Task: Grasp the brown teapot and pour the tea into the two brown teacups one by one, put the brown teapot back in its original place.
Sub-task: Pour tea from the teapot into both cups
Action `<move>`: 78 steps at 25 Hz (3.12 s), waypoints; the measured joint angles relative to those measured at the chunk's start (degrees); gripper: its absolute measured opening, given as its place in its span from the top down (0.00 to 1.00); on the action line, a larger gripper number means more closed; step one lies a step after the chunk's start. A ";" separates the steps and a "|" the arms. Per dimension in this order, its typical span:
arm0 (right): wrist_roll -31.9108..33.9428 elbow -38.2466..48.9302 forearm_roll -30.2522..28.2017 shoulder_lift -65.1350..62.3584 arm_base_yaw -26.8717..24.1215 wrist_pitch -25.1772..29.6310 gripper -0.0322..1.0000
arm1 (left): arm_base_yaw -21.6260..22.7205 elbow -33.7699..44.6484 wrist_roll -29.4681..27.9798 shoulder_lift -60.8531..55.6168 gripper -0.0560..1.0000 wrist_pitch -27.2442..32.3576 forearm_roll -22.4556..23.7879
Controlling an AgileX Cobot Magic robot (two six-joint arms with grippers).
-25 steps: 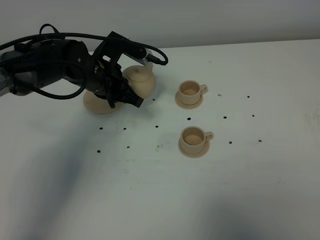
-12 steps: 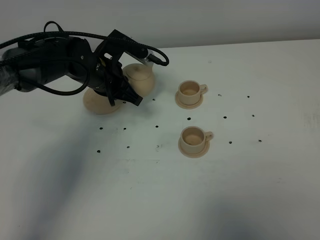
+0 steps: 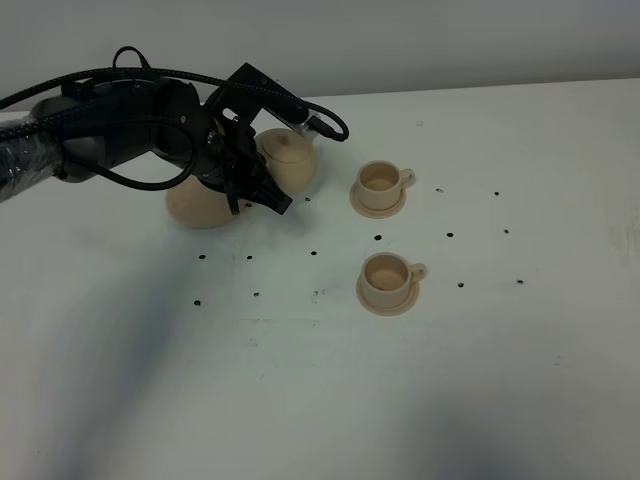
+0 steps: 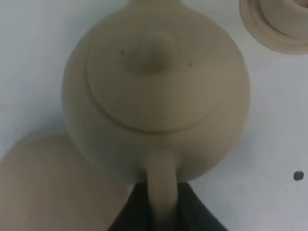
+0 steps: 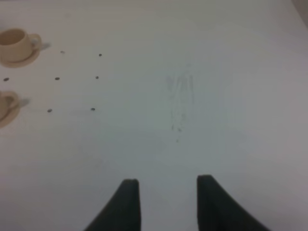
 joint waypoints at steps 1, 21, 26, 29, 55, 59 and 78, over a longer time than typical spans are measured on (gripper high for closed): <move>0.00 0.00 0.00 0.00 0.00 0.00 0.67 | -0.12 0.00 0.00 0.00 0.87 -0.11 0.62; 0.00 0.00 0.00 0.00 0.00 0.00 0.67 | -3.06 0.00 0.00 0.00 0.87 -0.35 2.63; 0.00 0.00 0.00 0.00 0.00 0.00 0.67 | -4.08 0.00 -0.05 0.00 0.87 -0.41 2.99; 0.00 0.00 0.00 0.00 0.00 0.00 0.67 | -4.40 0.00 -0.05 0.00 0.87 -0.87 3.33; 0.00 0.00 0.00 0.00 0.00 0.00 0.67 | -4.47 0.00 -2.41 1.84 0.87 -4.19 9.53; 0.00 0.00 0.00 0.00 0.00 0.00 0.67 | -4.47 0.00 -2.47 1.84 0.87 -5.81 10.32; 0.00 0.00 0.00 0.00 0.00 0.00 0.67 | -4.47 3.75 -2.47 1.17 0.87 -10.70 16.11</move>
